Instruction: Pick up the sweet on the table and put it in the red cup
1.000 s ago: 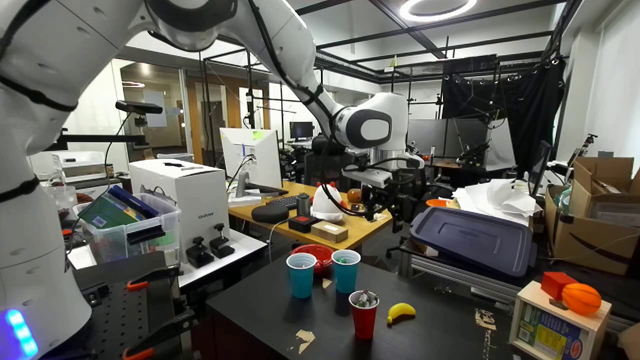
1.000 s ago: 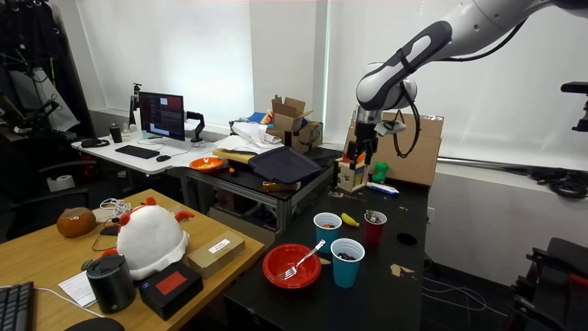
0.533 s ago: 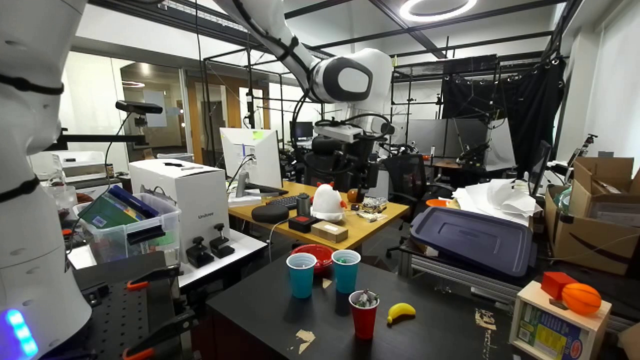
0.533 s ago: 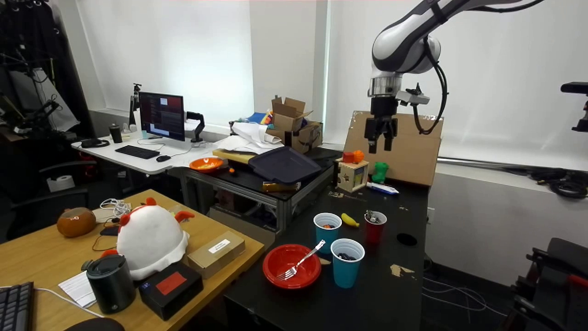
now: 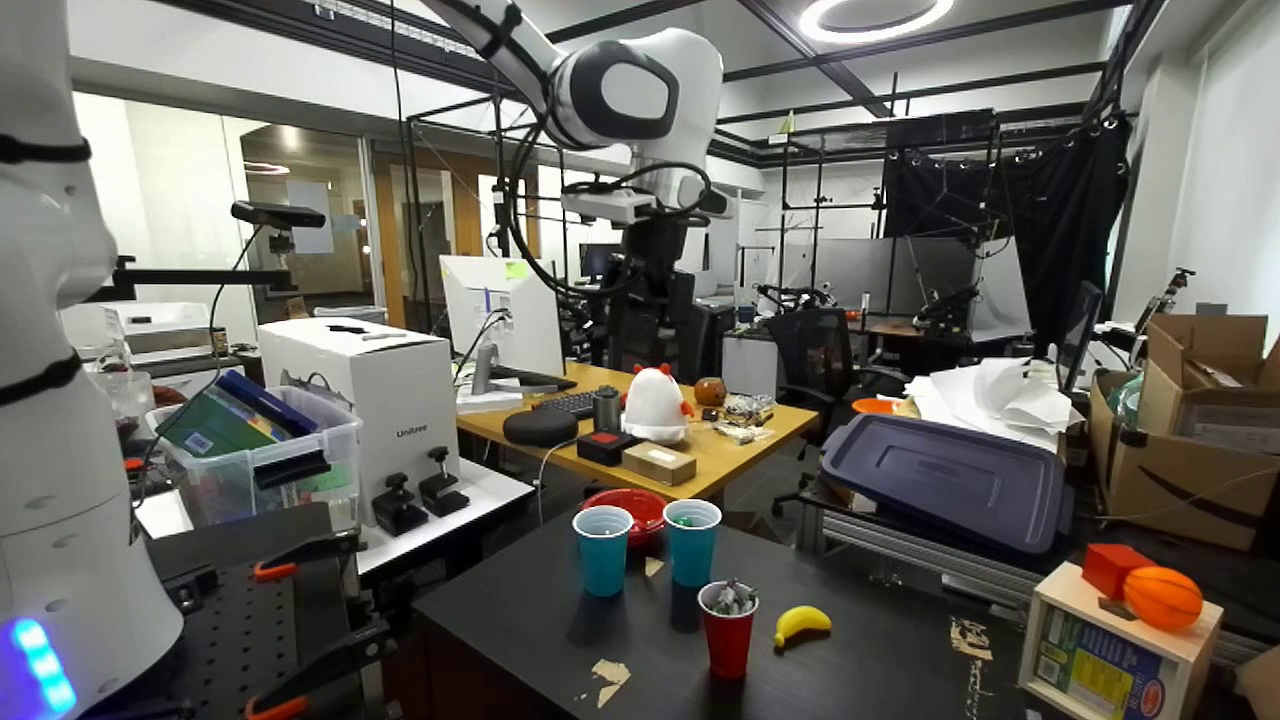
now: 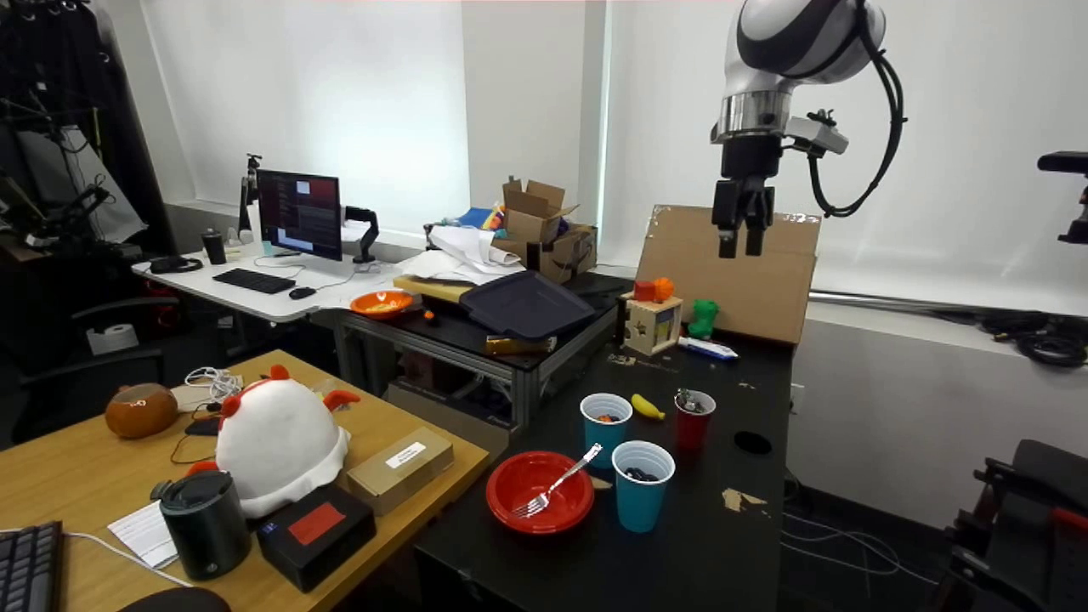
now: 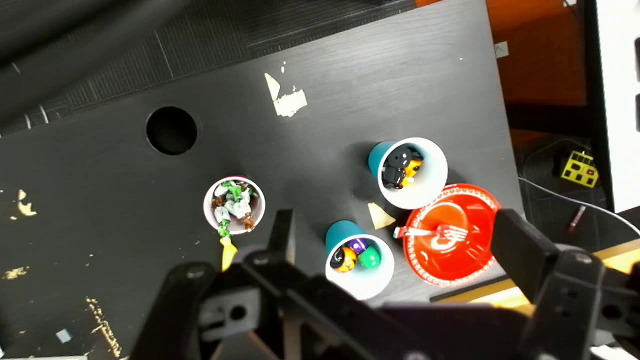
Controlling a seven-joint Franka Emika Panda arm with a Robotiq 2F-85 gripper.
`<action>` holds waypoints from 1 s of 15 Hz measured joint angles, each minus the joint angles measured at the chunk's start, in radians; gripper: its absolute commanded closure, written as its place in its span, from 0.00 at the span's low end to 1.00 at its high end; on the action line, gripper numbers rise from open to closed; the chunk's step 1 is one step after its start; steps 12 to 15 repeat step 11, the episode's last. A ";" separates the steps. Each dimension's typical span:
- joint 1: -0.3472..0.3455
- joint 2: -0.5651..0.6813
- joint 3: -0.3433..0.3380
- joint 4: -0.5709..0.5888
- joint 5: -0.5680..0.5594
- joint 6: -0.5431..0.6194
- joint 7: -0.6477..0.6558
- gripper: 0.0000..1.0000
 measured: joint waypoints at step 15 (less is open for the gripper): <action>0.042 -0.242 -0.029 -0.166 0.041 -0.068 -0.016 0.00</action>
